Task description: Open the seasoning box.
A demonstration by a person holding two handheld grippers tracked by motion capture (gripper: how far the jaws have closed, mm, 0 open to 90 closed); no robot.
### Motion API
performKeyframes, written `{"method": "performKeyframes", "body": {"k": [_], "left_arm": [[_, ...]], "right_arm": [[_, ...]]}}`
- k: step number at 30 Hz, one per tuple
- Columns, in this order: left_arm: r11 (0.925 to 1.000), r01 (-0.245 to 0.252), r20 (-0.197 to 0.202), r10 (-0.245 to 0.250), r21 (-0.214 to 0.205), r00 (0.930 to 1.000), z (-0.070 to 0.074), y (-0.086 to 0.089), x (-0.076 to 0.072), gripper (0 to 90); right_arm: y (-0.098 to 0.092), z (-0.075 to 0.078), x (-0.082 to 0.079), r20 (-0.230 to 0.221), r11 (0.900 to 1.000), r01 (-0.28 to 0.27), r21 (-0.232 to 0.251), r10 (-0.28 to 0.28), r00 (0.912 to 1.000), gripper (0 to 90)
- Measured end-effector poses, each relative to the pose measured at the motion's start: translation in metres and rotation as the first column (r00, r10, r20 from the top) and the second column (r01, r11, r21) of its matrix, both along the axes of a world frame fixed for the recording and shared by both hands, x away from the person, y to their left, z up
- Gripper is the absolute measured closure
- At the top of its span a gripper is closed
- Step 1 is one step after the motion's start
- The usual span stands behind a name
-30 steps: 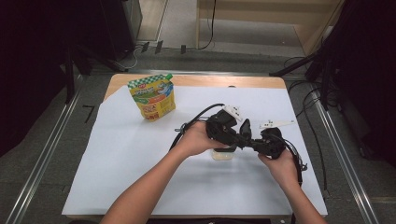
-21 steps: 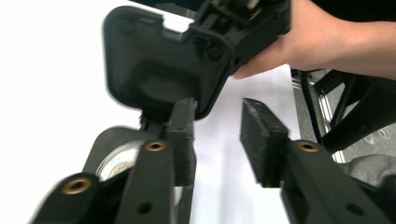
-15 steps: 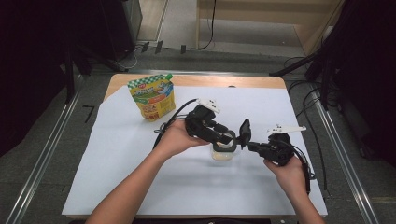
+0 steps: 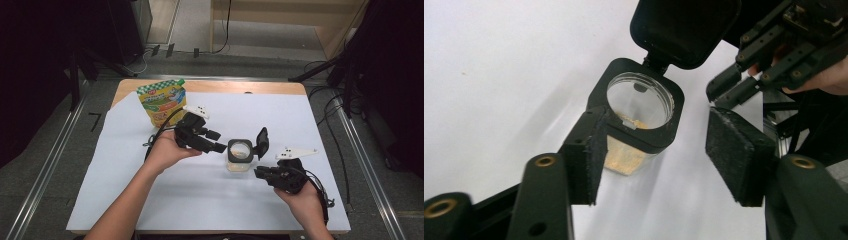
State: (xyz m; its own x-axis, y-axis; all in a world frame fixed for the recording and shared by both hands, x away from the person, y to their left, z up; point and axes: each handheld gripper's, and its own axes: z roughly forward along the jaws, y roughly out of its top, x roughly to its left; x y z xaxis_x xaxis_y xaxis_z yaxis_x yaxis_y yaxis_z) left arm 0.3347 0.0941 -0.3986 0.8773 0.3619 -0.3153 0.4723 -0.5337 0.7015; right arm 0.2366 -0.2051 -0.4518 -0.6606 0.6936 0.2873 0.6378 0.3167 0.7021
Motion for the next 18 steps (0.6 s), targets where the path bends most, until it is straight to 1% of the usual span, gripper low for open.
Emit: {"method": "performKeyframes", "body": {"k": [1,3,4,6,7,8,9,10,12,14,15,16,17,18], "left_arm": [[1.0000,-0.003,0.000,0.003,0.003,1.0000,0.000,0.001,-0.001,46.1],[1.0000,-0.006,0.020,0.006,0.002,0.9998,0.001,0.006,-0.003,48.3],[0.9999,-0.013,0.025,0.013,0.002,0.9996,0.002,0.009,-0.004,48.8],[0.9996,-0.029,0.029,0.029,0.006,0.9992,0.003,0.013,-0.004,48.9],[0.9992,-0.039,0.023,0.039,0.004,0.9990,0.003,0.015,-0.004,48.2],[0.9991,-0.043,0.017,0.043,-0.003,0.9989,0.003,0.017,-0.004,47.6],[0.9988,-0.049,0.020,0.049,-0.005,0.9986,0.003,0.019,-0.004,47.4],[0.9982,-0.060,0.032,0.059,0.005,0.9977,0.003,0.021,-0.005,47.3],[0.9973,-0.071,0.044,0.070,0.020,0.9966,0.002,0.026,-0.005,47.3],[0.9956,-0.091,0.044,0.090,0.023,0.9950,0.002,0.032,-0.004,47.3],[0.9946,-0.099,0.045,0.098,0.030,0.9942,0.002,0.036,-0.004,46.5],[0.9929,-0.112,0.046,0.110,0.042,0.9929,0.002,0.040,-0.003,46.3],[0.9922,-0.113,0.042,0.111,0.051,0.9929,0.003,0.044,-0.003,46.4],[0.9922,-0.116,0.036,0.115,0.044,0.9928,0.003,0.049,-0.002,46.1]], "right_arm": [[0.002,0.001,-0.001,0.004,1.0000,-0.009,0.000,0.009,0.9999,79.0],[0.006,0.002,-0.001,0.014,0.9998,-0.022,0.000,0.022,0.9997,77.5],[0.008,0.002,-0.002,0.013,0.9996,-0.027,0.001,0.027,0.9996,76.6],[0.011,0.002,-0.003,0.010,0.9993,-0.038,0.001,0.038,0.9992,74.9],[0.012,0.001,-0.003,0.012,0.9989,-0.046,-0.001,0.046,0.9989,73.7],[0.013,0.000,-0.002,0.011,0.9986,-0.053,-0.002,0.053,0.9985,71.5],[0.015,-0.001,-0.002,0.017,0.9982,-0.059,-0.002,0.059,0.9981,68.6],[0.016,-0.002,-0.002,0.016,0.9979,-0.065,0.001,0.065,0.9978,68.2],[0.018,-0.002,-0.002,0.018,0.9970,-0.078,0.003,0.078,0.9968,66.6],[0.021,-0.002,-0.003,0.016,0.9962,-0.087,0.008,0.087,0.9961,66.2],[0.022,-0.002,-0.003,0.022,0.9955,-0.094,0.012,0.094,0.9954,65.6],[0.024,-0.002,-0.004,0.019,0.9949,-0.100,0.015,0.100,0.9948,65.5],[0.026,-0.003,-0.004,0.022,0.9936,-0.113,0.011,0.112,0.9934,65.1],[0.028,-0.004,-0.004,0.026,0.9929,-0.119,0.006,0.119,0.9926,64.6]]}}
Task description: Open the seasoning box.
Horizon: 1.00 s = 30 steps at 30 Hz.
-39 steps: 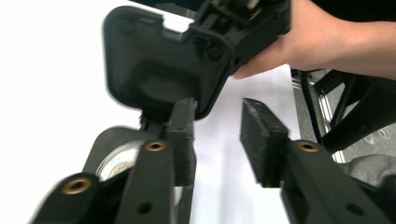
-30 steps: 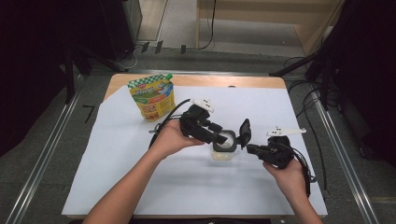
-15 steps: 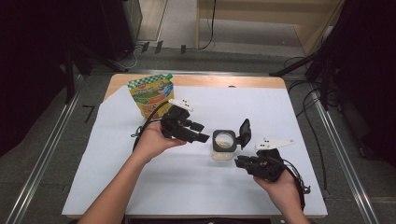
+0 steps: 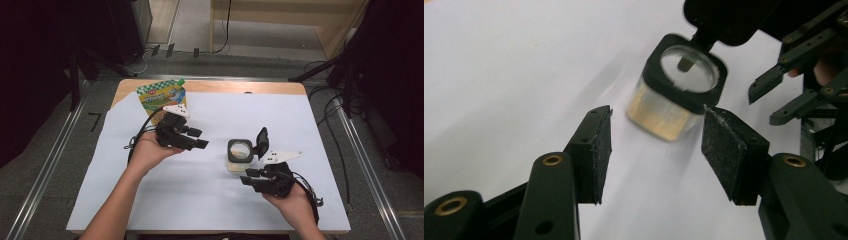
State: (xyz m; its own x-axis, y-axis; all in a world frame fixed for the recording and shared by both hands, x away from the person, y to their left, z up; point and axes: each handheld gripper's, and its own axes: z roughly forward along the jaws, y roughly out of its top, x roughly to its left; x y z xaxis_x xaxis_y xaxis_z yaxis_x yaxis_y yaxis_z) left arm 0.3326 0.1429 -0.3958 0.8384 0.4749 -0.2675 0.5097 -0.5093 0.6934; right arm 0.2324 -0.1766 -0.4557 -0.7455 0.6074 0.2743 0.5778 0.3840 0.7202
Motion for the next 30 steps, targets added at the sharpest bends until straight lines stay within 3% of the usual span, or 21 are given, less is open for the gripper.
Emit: {"method": "performKeyframes", "body": {"k": [6,13,19,30], "left_arm": [[0.9982,-0.046,0.012,0.047,-0.039,0.9988,0.007,0.028,0.000,47.4],[0.9941,-0.098,0.028,0.099,-0.046,0.9947,0.015,0.055,-0.003,47.5],[0.9855,-0.165,0.033,0.166,-0.040,0.9856,0.020,0.077,-0.005,47.5],[0.9640,-0.264,0.022,0.264,-0.036,0.9641,0.021,0.113,0.003,47.4]], "right_arm": [[0.011,-0.004,-0.002,0.009,0.9987,-0.050,-0.007,0.050,0.9987,62.2],[0.023,-0.005,-0.001,-0.006,0.9952,-0.094,-0.027,0.094,0.9955,58.6],[0.031,-0.006,0.000,0.011,0.9914,-0.119,-0.054,0.120,0.9927,56.4],[0.039,-0.012,0.004,-0.013,0.9870,-0.151,-0.054,0.151,0.9885,56.5]]}}
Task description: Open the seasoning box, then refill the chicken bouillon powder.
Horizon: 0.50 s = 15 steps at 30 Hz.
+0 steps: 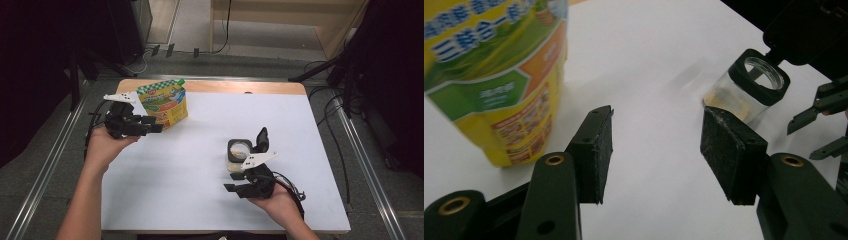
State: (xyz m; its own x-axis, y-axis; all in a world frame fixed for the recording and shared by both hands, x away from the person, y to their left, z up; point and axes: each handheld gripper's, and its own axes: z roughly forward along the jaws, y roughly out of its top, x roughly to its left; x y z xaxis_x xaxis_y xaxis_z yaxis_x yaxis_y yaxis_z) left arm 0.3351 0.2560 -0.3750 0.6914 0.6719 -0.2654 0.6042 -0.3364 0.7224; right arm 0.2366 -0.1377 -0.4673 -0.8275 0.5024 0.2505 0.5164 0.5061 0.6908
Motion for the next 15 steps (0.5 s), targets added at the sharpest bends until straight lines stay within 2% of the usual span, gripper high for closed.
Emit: {"method": "performKeyframes", "body": {"k": [12,15], "left_arm": [[0.9972,-0.074,-0.021,0.074,0.012,0.9970,-0.007,0.027,0.022,48.8],[0.9945,-0.100,0.000,0.100,0.033,0.9950,-0.007,0.034,0.027,48.1]], "right_arm": [[-0.001,-0.002,0.002,0.002,0.9999,0.008,-0.007,-0.008,1.0000,56.5],[-0.001,-0.002,0.002,0.002,0.9999,0.008,-0.007,-0.008,1.0000,56.5]]}}
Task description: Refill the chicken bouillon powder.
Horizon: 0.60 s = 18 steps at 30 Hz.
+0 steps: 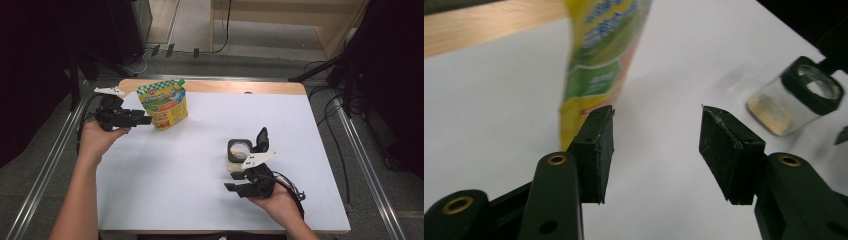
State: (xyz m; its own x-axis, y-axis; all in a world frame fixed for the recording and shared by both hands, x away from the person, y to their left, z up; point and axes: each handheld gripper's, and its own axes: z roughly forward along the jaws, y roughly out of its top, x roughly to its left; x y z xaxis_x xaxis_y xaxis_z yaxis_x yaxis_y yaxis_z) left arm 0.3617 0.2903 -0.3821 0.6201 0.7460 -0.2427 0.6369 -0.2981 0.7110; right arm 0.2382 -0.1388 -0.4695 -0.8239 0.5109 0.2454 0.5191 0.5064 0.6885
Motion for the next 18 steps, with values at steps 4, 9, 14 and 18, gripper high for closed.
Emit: {"method": "performKeyframes", "body": {"k": [4,9,14,18], "left_arm": [[0.9996,-0.029,0.024,0.029,-0.004,0.9993,0.000,0.006,0.008,45.8],[0.9991,-0.042,0.036,0.042,-0.002,0.9985,0.001,0.006,0.018,44.4],[0.9990,-0.042,0.038,0.043,-0.014,0.9984,-0.003,0.003,0.027,44.7],[0.9987,-0.049,0.036,0.050,-0.009,0.9981,-0.005,-0.003,0.034,45.1]], "right_arm": [[0.001,-0.002,0.000,-0.002,1.0000,-0.003,-0.008,0.003,1.0000,56.5],[0.004,-0.002,0.001,0.000,0.9999,-0.005,-0.010,0.005,1.0000,56.4],[0.006,-0.002,0.000,-0.002,1.0000,-0.001,-0.003,0.001,1.0000,56.3],[0.007,0.001,-0.004,0.018,0.9998,0.000,0.019,0.000,0.9998,56.0]]}}
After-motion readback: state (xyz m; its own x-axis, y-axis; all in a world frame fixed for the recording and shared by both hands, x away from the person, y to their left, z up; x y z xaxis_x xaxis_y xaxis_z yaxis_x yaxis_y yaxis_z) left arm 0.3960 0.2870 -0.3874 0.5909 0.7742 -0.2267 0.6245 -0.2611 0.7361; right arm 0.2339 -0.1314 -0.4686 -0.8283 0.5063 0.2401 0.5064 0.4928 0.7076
